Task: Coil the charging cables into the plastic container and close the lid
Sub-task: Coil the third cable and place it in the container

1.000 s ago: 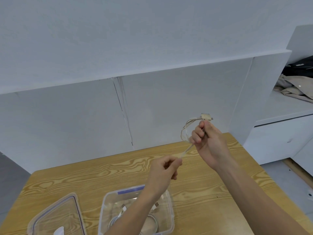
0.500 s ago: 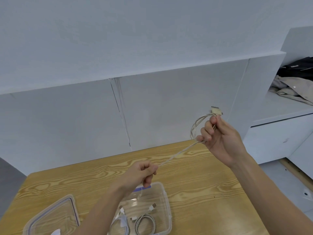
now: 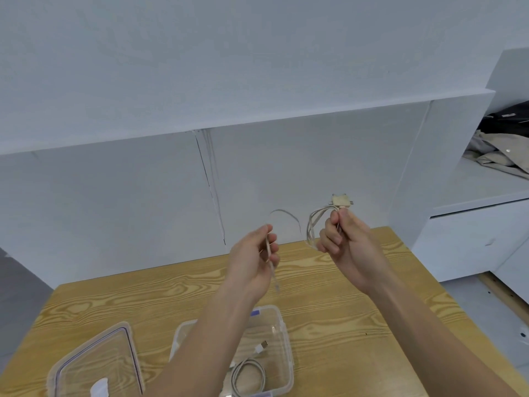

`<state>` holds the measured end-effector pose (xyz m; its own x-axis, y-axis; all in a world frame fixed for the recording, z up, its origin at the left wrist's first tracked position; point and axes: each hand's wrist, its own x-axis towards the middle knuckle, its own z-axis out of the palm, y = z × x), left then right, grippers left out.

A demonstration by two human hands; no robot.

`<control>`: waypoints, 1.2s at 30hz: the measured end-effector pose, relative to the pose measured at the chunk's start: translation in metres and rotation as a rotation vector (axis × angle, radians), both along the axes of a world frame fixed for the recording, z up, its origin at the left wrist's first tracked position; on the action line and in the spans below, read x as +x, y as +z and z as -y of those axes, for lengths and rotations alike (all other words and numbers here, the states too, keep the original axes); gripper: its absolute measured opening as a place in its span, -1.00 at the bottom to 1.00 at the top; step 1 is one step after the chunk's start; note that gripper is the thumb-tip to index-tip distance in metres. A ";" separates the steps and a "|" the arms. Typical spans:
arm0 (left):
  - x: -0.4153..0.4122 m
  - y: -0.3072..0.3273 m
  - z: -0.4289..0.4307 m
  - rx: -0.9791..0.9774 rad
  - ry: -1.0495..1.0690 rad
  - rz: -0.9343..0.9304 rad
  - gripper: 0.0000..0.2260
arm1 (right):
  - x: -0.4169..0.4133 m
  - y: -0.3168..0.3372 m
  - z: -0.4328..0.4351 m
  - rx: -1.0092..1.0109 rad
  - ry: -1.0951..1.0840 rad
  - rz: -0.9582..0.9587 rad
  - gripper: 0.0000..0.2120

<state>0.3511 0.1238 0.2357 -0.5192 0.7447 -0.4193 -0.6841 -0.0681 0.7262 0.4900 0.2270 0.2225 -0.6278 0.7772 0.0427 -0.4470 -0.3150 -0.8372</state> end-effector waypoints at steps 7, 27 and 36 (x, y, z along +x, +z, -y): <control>0.037 0.008 -0.001 0.090 0.004 -0.441 -0.94 | -0.013 -0.002 0.014 0.005 0.002 0.017 -0.72; 0.041 -0.010 0.008 -0.029 -0.064 -1.336 -0.83 | -0.032 0.002 0.029 0.106 -0.081 0.220 -0.68; 0.012 -0.029 0.049 -0.068 -0.246 -0.994 -0.90 | -0.027 0.009 0.013 -0.147 -0.048 -0.056 -0.68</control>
